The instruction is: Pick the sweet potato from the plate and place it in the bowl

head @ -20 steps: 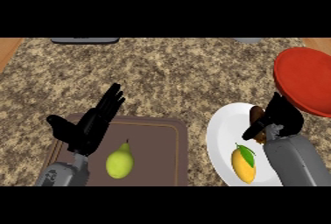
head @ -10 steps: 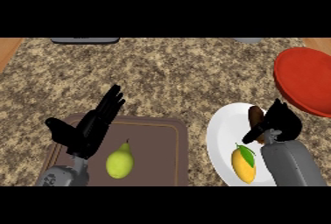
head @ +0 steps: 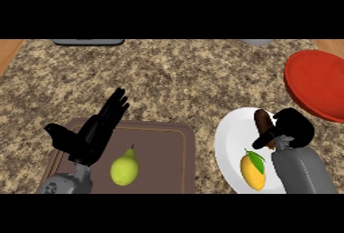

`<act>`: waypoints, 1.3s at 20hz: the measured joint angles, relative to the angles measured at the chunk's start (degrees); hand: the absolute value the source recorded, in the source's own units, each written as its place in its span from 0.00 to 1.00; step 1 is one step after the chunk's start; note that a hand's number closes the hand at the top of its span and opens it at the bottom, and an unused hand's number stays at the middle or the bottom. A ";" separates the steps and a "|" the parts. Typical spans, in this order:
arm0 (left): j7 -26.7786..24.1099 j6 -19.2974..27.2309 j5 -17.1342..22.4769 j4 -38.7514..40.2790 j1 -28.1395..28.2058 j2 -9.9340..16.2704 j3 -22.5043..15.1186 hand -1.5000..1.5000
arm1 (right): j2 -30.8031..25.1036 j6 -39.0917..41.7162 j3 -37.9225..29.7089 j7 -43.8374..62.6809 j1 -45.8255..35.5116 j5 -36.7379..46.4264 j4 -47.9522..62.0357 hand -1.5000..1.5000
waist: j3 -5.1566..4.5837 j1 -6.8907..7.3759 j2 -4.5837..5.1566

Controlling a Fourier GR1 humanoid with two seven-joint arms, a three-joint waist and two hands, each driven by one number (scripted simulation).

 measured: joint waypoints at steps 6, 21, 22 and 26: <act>1.21 -0.49 -1.63 -1.61 0.70 -1.44 0.39 0.50 | 0.52 -0.50 -0.87 -2.20 -2.06 2.23 2.98 1.00 | -0.15 0.01 -0.13; 1.95 -1.68 -1.68 -0.18 -0.16 -1.92 2.99 0.50 | -7.27 6.50 13.77 -34.39 4.48 0.16 -5.80 1.00 | -0.41 -0.79 -0.80; 1.70 -1.91 -1.51 -0.19 0.26 -1.74 3.23 0.50 | -9.27 6.25 14.43 -37.64 6.14 -0.20 -7.83 1.00 | -0.31 -0.97 -0.73; 0.83 -2.01 -1.91 0.01 0.63 -1.69 3.64 0.50 | -17.51 4.77 12.46 -46.90 12.83 -2.41 -17.10 1.00 | -0.01 -1.41 -0.37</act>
